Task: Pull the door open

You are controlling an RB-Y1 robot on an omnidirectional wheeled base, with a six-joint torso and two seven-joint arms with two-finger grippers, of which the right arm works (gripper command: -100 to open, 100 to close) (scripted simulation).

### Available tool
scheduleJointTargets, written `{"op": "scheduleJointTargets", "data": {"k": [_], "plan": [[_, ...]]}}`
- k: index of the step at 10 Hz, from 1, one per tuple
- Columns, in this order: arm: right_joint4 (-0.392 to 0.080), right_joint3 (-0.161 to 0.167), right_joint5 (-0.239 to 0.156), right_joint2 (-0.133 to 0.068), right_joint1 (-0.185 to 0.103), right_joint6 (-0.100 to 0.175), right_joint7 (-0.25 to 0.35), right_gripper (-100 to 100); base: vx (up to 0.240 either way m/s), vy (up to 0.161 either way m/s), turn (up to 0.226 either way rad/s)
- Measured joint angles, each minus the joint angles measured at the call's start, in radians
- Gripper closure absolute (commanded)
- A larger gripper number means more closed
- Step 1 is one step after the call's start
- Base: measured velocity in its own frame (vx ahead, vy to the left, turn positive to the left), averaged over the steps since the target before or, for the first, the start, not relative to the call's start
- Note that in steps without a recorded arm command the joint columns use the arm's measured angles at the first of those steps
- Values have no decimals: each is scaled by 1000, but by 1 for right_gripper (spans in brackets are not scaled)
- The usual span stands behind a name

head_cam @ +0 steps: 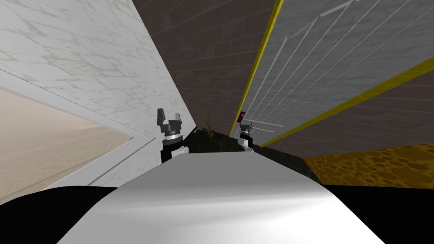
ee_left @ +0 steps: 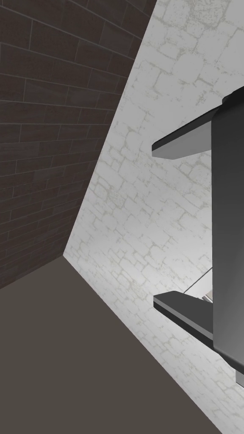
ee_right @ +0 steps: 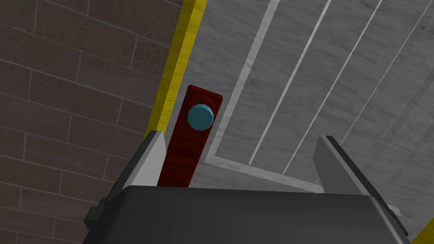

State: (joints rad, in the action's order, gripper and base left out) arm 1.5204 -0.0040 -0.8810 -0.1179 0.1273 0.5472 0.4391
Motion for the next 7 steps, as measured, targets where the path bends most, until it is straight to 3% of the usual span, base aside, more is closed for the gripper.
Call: {"op": "scheduleJointTargets", "data": {"k": [7], "plan": [[-147,-3,-178,-14,-74,3,90,-100,43,-90,119]]}}
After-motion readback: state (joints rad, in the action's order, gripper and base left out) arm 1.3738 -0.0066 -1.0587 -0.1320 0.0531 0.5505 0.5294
